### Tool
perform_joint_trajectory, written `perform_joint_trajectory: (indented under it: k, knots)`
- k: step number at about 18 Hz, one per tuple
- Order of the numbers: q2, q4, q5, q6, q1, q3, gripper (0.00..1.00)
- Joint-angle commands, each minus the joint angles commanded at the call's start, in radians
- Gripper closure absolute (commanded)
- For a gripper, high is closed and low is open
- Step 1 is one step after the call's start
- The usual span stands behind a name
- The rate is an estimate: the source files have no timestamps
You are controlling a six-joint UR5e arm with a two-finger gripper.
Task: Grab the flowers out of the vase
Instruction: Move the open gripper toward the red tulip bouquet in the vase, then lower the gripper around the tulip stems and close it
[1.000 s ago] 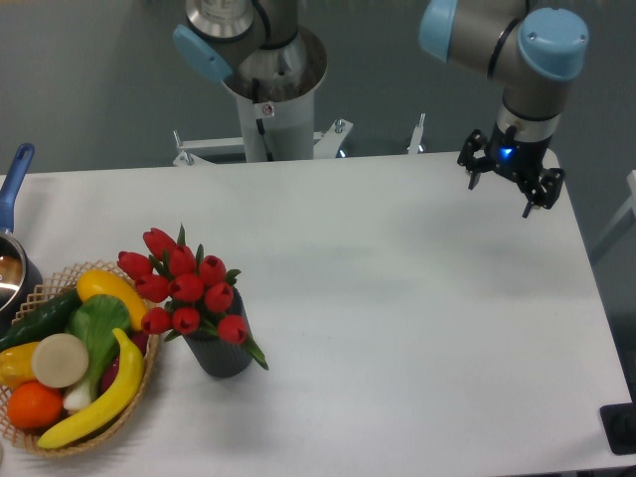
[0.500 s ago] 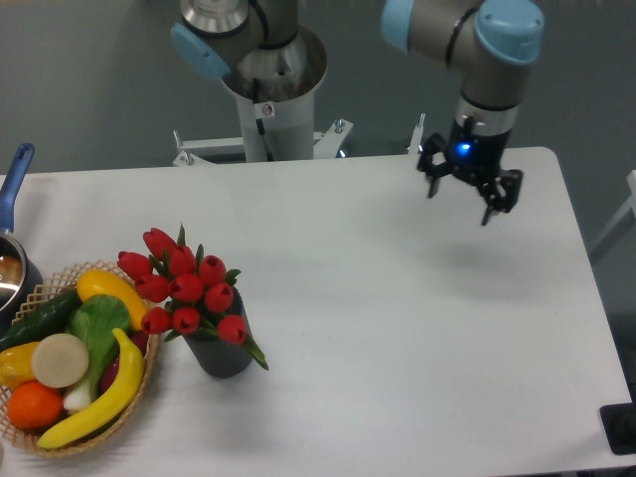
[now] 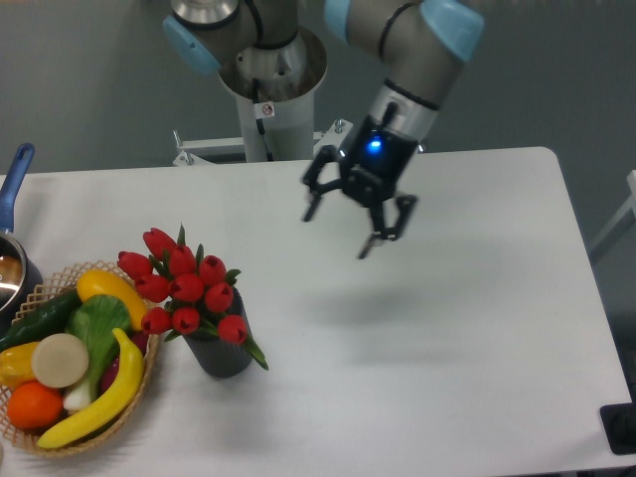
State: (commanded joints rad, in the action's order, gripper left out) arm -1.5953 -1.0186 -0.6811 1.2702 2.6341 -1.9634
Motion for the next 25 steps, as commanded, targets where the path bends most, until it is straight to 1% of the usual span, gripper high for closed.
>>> perform_joint_trajectory:
  k: [1, 3, 5, 6, 8, 10, 12, 14, 17, 21, 22, 25]
  knots:
    - [-0.002, 0.002, 0.011, -0.002, -0.02, -0.014, 0.0]
    - [-0.015, 0.003, 0.067, -0.002, -0.049, -0.041, 0.0]
    - [-0.046, 0.011, 0.133, 0.009, -0.058, -0.071, 0.0]
    - [-0.057, 0.014, 0.149, 0.011, -0.06, -0.074, 0.0]
    - [-0.072, 0.015, 0.172, 0.011, -0.06, -0.059, 0.0]
    - [-0.1, 0.015, 0.227, 0.011, -0.06, -0.043, 0.0]
    - [-0.124, 0.038, 0.258, 0.011, -0.062, -0.035, 0.0]
    - [-0.153, 0.077, 0.27, 0.011, -0.063, -0.022, 0.0]
    - [-0.193, 0.094, 0.272, 0.011, -0.08, -0.008, 0.0]
    - [-0.216, 0.106, 0.276, 0.011, -0.083, 0.009, 0.0]
    - [-0.221, 0.106, 0.282, 0.011, -0.094, 0.014, 0.0]
    - [-0.227, 0.106, 0.291, 0.009, -0.103, 0.015, 0.0]
